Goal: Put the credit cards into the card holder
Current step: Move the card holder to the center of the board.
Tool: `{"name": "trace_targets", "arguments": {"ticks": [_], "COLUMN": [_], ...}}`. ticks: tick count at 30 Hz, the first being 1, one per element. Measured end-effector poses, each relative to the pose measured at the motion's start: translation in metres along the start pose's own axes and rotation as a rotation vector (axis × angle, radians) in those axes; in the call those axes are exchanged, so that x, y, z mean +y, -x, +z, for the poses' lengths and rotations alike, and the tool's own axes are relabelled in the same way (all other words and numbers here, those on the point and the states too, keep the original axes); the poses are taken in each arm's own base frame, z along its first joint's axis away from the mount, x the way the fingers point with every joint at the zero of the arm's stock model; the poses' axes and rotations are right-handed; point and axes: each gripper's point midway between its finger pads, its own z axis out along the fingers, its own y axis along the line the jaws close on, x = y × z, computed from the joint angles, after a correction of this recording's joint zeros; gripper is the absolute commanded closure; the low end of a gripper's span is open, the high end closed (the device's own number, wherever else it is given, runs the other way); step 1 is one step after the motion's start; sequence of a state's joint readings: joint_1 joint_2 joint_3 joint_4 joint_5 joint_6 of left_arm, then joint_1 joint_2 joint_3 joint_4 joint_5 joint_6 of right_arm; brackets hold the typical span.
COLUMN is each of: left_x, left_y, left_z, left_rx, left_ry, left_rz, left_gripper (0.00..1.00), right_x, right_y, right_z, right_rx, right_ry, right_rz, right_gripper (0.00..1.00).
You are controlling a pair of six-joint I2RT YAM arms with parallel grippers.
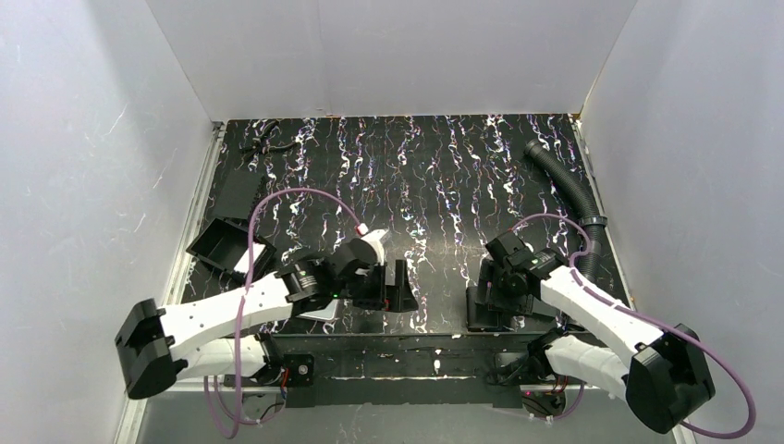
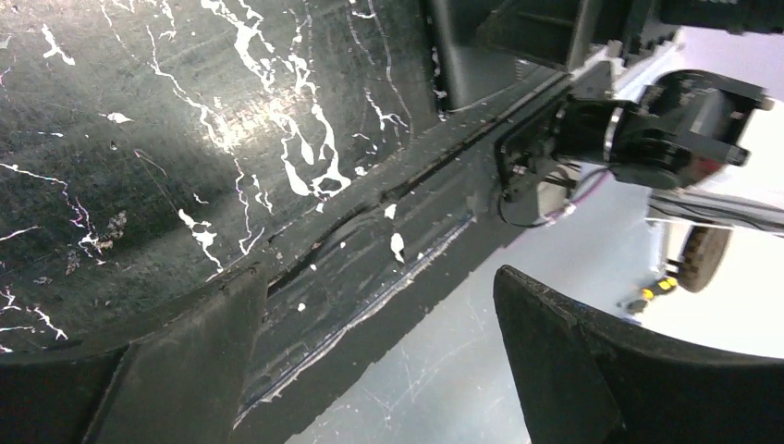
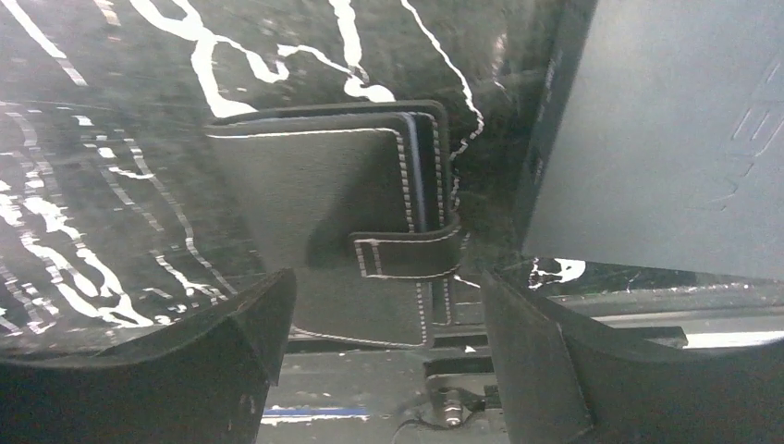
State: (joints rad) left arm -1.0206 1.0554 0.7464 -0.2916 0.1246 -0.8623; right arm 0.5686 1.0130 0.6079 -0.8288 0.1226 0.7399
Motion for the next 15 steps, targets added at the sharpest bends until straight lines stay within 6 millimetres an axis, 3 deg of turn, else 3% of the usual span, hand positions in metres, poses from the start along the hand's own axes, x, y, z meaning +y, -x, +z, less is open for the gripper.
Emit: {"name": "trace_targets", "arguments": {"ticks": [2, 5, 9, 15], "left_x": [0.001, 0.003, 0.004, 0.015], "left_y": [-0.005, -0.005, 0.003, 0.007], "left_z": [0.013, 0.024, 0.027, 0.027], "left_rx": [0.015, 0.006, -0.035, -0.067], "left_ry": [0.037, 0.070, 0.085, 0.142], "left_rz": [0.009, 0.002, -0.031, -0.050], "left_gripper": [0.17, 0.20, 0.22, 0.24], "right_x": [-0.006, 0.001, 0.035, 0.100], "right_y": [-0.007, -0.006, -0.003, -0.003], "right_z": [0.007, 0.013, 0.022, 0.033], "right_rx": [0.022, 0.016, 0.001, 0.018], "right_ry": [-0.031, -0.010, 0.110, 0.350], "right_rz": [0.004, 0.001, 0.019, 0.059], "right_gripper": [0.23, 0.45, 0.55, 0.54]}}
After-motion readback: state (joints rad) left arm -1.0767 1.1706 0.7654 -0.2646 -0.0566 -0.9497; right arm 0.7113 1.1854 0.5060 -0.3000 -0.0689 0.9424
